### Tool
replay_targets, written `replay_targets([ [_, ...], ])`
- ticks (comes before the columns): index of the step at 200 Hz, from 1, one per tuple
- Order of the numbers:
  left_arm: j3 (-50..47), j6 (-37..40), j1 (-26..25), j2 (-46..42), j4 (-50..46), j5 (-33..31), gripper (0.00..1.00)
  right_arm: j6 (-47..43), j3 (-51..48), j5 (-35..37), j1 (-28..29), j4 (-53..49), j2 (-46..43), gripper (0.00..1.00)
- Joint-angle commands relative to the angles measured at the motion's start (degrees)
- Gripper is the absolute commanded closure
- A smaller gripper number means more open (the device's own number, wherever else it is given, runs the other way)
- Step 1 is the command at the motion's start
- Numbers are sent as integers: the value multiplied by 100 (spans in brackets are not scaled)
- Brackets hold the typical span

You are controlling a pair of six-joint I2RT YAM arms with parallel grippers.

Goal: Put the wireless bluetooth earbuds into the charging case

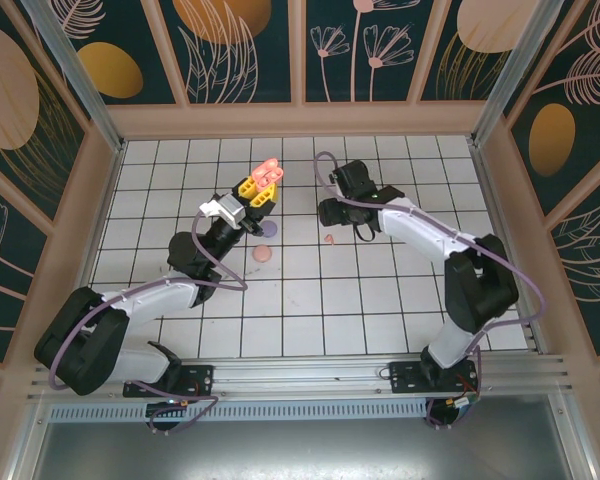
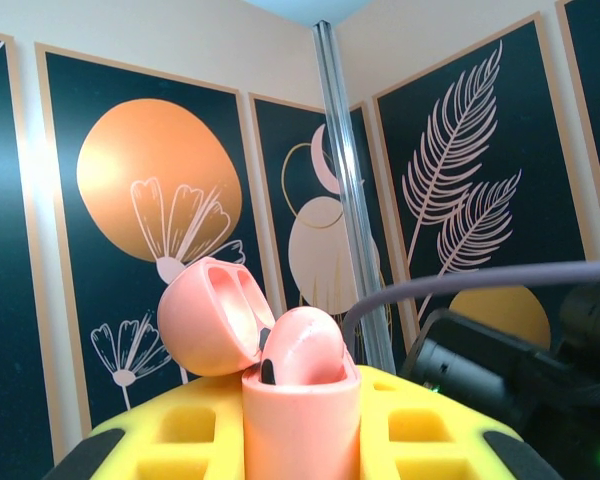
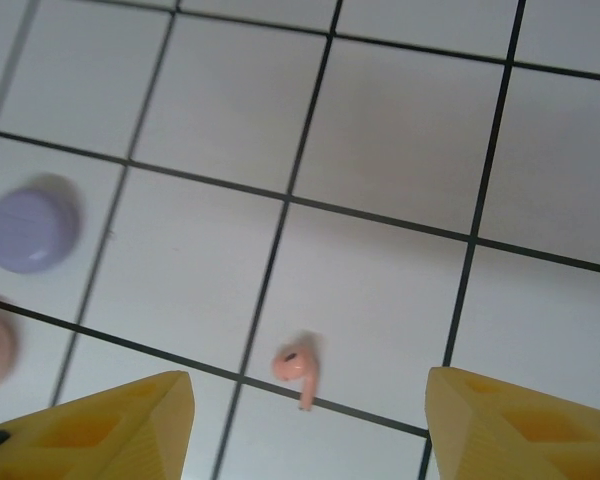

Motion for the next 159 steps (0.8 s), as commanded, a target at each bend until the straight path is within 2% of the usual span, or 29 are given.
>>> replay_targets([
  [1, -48, -68, -41, -114, 78, -47, 100, -445, 287, 208, -19, -458, 320, 38],
  [62, -43, -110, -37, -72, 69, -66, 100, -730, 477, -176, 90, -499, 948, 41],
  [159, -44, -116, -41, -60, 75, -84, 100, -915, 588, -193, 201, -600, 1485, 45],
])
